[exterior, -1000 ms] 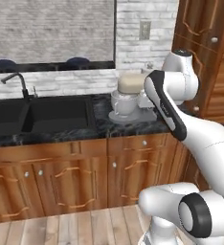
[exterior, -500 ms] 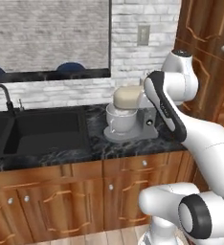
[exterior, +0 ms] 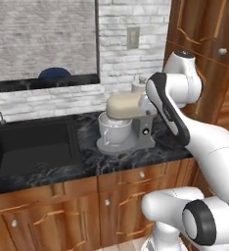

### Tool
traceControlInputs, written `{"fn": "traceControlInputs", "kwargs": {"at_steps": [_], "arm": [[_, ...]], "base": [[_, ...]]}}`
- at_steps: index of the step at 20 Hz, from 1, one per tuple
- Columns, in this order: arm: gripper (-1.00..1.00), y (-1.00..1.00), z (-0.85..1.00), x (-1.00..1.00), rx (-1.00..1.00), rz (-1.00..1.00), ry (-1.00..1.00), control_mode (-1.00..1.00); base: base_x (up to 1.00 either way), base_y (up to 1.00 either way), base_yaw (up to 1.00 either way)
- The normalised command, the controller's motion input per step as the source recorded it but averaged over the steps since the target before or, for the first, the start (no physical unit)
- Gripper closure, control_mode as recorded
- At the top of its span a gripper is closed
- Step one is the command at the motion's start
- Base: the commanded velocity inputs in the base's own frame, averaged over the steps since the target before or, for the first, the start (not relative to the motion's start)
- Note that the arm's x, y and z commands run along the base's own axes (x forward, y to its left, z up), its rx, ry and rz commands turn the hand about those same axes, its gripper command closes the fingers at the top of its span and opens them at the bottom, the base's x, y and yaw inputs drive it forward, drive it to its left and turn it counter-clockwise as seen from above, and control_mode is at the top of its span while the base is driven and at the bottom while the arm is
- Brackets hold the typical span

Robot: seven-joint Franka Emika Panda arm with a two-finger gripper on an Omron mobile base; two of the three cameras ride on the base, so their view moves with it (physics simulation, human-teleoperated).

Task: Navigate to the stand mixer.

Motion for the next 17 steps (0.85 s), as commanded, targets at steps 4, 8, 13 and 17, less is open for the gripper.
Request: {"fn": "traceControlInputs", "kwargs": {"at_steps": [4, 8, 13, 17], "arm": [[-1.0, 0.0, 0.0, 0.0, 0.0, 0.0, 0.0, 1.0], [-1.0, 0.0, 0.0, 0.0, 0.0, 0.0, 0.0, 1.0], [-1.0, 0.0, 0.0, 0.0, 0.0, 0.0, 0.0, 1.0], [-1.0, 0.0, 0.0, 0.0, 0.0, 0.0, 0.0, 1.0]], "base": [[0.77, 0.32, -0.15], [0.58, 0.37, -0.07], [0.06, 0.33, 0.0], [0.17, 0.24, 0.0]]}}
